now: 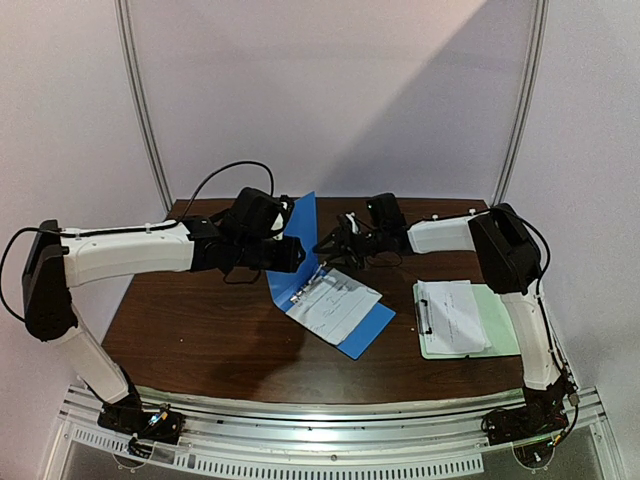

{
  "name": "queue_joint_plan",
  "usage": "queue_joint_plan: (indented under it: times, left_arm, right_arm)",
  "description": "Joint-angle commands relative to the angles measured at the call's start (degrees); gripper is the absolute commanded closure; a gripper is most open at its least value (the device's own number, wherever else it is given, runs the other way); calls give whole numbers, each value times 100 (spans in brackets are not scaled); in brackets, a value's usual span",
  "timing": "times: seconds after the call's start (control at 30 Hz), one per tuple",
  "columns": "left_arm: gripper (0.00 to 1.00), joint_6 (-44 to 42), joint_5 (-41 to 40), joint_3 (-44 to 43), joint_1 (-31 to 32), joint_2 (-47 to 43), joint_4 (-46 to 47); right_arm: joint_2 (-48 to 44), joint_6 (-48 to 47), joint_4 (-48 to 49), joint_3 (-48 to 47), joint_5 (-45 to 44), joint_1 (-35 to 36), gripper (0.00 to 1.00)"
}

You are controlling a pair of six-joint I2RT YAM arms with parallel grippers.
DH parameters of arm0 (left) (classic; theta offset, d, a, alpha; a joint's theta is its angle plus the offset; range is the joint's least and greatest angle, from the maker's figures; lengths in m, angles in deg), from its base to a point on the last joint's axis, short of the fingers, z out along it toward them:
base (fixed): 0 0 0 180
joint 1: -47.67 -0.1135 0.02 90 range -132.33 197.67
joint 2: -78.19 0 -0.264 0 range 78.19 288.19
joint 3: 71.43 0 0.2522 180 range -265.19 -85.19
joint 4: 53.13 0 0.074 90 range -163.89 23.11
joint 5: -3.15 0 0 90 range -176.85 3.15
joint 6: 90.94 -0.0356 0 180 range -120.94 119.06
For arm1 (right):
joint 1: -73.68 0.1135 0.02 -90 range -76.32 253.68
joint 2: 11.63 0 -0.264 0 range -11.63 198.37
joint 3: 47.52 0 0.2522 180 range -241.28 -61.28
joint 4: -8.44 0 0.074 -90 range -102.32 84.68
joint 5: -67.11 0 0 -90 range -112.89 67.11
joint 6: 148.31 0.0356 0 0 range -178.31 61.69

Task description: Put the files into the folder

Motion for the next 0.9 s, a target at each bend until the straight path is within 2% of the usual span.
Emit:
queue_joint_plan:
  times: [0.0,0.87]
  left_arm:
    - [59,27,-1,112,-68,-171,105]
    - [59,63,72,237,-203,-258,230]
  right_arm:
    - [-353,66,155,35,97,98,44]
    - [-395,132,201,44,136,599,44]
